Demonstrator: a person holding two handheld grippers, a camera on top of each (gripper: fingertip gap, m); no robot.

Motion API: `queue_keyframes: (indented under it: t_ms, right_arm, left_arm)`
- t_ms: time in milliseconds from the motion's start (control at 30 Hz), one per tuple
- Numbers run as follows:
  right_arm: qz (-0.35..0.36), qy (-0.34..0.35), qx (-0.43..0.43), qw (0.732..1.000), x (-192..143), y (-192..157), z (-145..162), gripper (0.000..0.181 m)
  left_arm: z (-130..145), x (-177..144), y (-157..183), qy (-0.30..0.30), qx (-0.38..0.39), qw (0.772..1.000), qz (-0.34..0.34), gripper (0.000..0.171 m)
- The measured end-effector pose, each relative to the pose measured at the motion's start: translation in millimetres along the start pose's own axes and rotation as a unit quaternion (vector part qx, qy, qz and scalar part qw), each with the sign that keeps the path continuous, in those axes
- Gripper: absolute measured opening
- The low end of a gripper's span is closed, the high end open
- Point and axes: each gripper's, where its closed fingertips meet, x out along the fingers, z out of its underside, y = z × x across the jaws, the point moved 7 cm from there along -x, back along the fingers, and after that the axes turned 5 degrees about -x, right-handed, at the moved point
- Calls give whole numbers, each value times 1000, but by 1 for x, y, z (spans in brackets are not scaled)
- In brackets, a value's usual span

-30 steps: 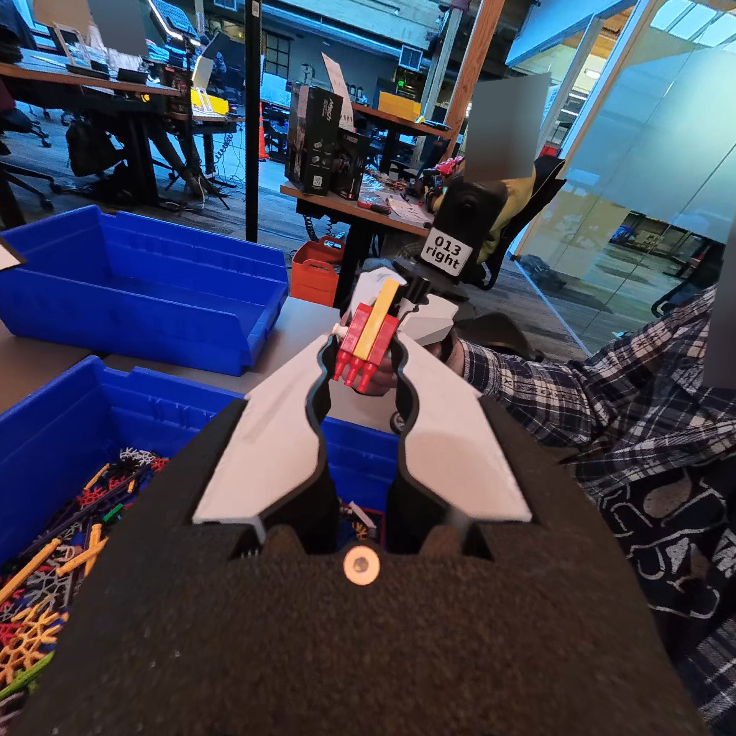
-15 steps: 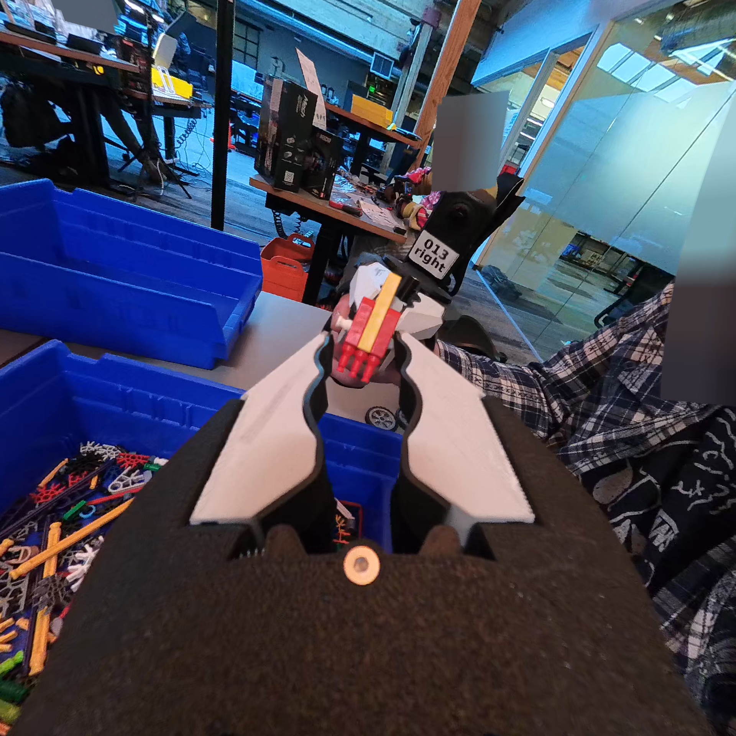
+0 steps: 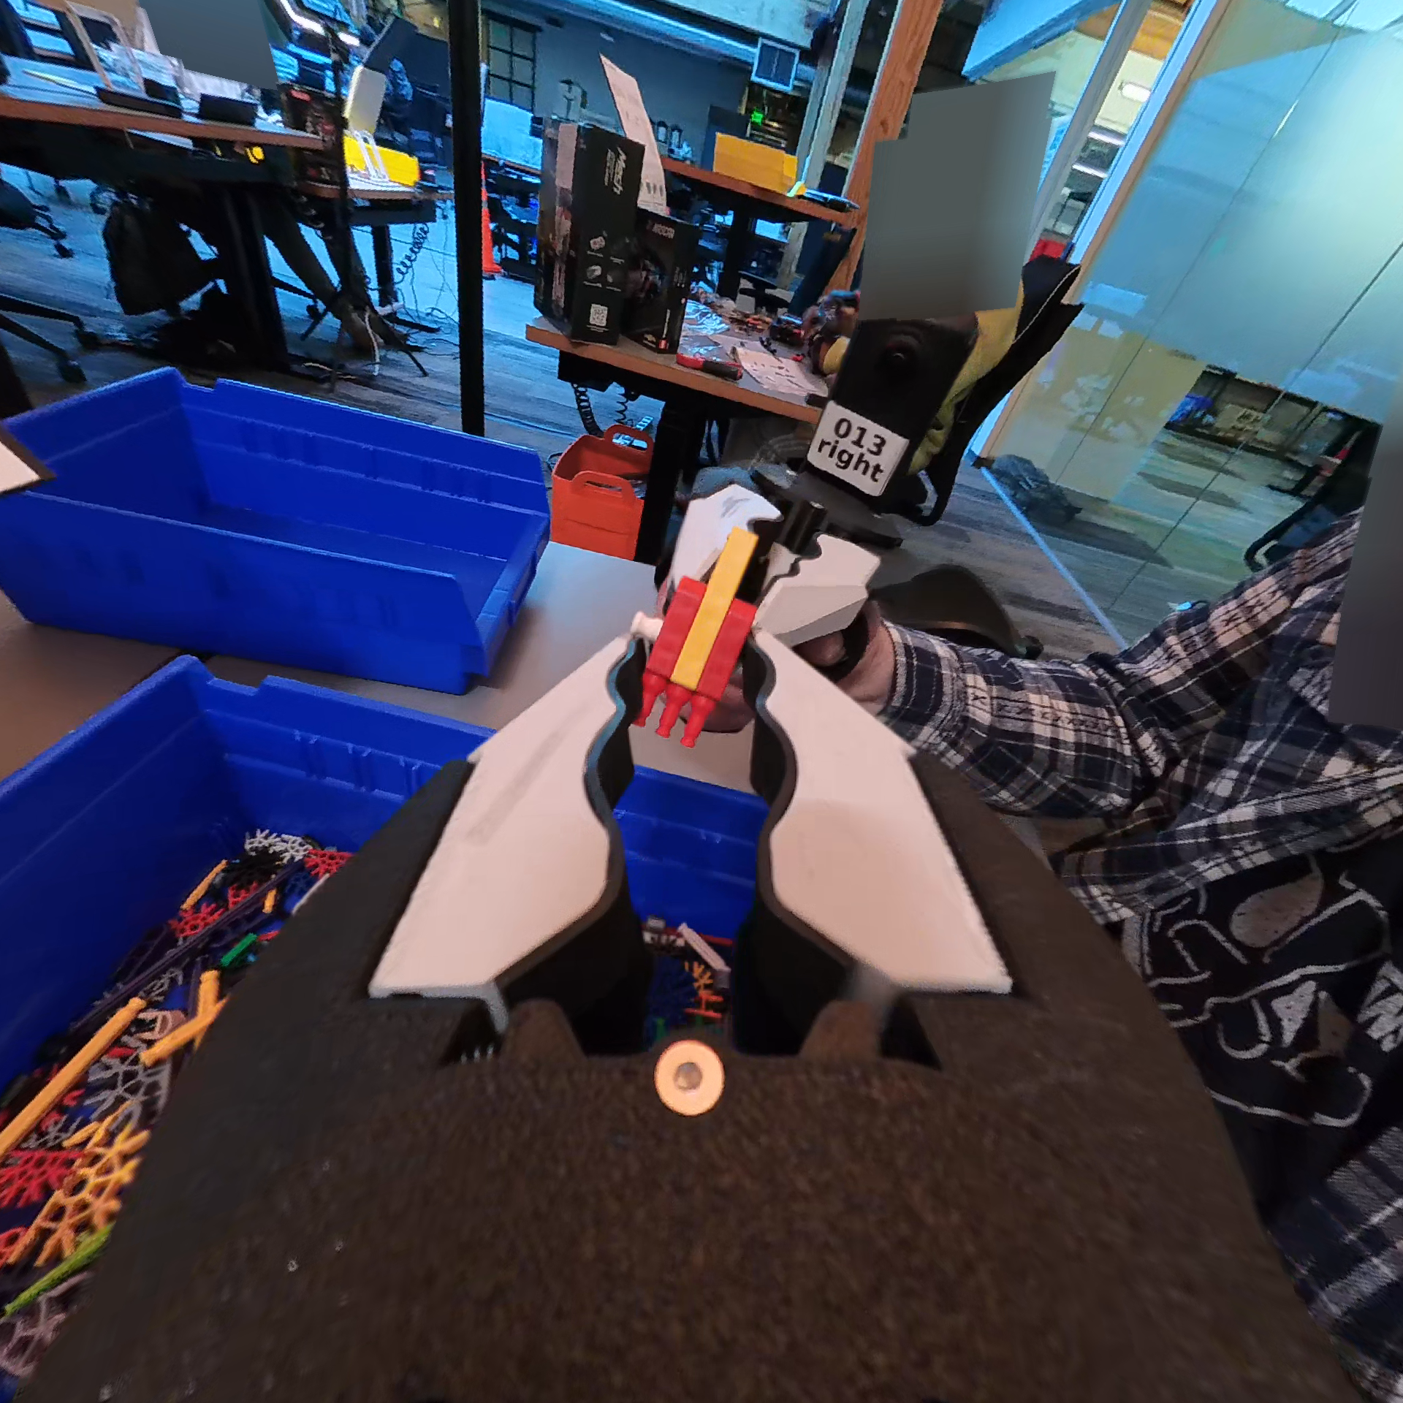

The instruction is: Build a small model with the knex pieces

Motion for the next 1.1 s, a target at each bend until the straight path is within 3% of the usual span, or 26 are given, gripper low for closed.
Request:
queue_keyframes:
  t_ms: [1100]
  right_arm:
    - [-34,-27,159,986,5,11,18,10]
  left_arm:
    - [13,1,-9,-28,139,988,-68,22]
